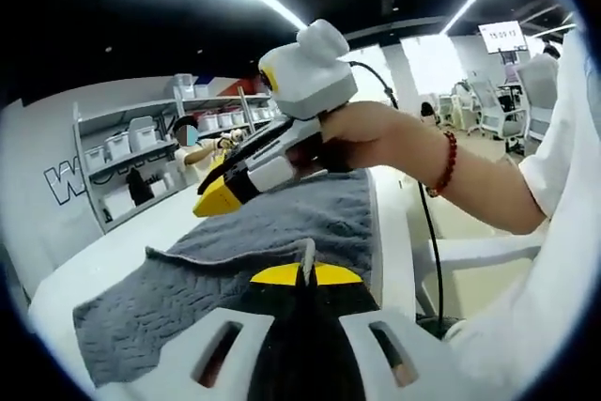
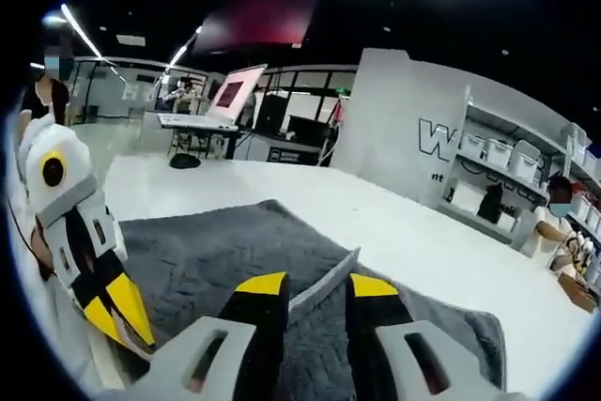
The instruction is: Open the folded towel by lifting each exposed corner and separating the folded layers until the towel lies flat within the target outline without major curled edges
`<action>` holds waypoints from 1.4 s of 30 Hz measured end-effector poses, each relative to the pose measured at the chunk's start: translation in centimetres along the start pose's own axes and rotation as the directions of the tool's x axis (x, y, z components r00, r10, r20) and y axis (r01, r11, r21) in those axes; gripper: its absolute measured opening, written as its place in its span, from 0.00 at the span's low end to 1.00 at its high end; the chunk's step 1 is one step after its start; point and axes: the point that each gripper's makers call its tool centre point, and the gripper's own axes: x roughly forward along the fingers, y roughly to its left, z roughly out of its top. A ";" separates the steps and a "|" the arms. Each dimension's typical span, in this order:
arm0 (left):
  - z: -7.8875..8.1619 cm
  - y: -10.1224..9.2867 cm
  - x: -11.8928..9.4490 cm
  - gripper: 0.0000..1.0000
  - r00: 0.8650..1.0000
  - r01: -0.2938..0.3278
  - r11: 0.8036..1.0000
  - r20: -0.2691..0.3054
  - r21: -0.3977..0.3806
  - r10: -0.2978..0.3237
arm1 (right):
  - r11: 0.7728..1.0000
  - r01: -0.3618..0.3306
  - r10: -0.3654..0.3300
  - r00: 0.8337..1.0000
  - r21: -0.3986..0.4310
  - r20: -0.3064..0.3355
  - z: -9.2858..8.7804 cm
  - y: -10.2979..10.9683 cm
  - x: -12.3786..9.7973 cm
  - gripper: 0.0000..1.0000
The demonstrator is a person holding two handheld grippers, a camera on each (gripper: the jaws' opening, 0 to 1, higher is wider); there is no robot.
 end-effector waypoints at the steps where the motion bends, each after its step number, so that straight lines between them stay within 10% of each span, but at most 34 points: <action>1: 0.0 0.1 -0.1 0.01 1.000 -0.002 1.000 0.002 0.000 0.002 | 1.000 0.002 -0.002 1.000 -0.004 -0.001 0.0 0.0 0.1 0.19; 42: -0.4 0.4 -0.3 0.01 1.000 -0.019 1.000 0.009 -0.007 0.019 | 0.999 -0.014 0.016 0.999 0.042 -0.029 1.4 -0.9 4.7 0.22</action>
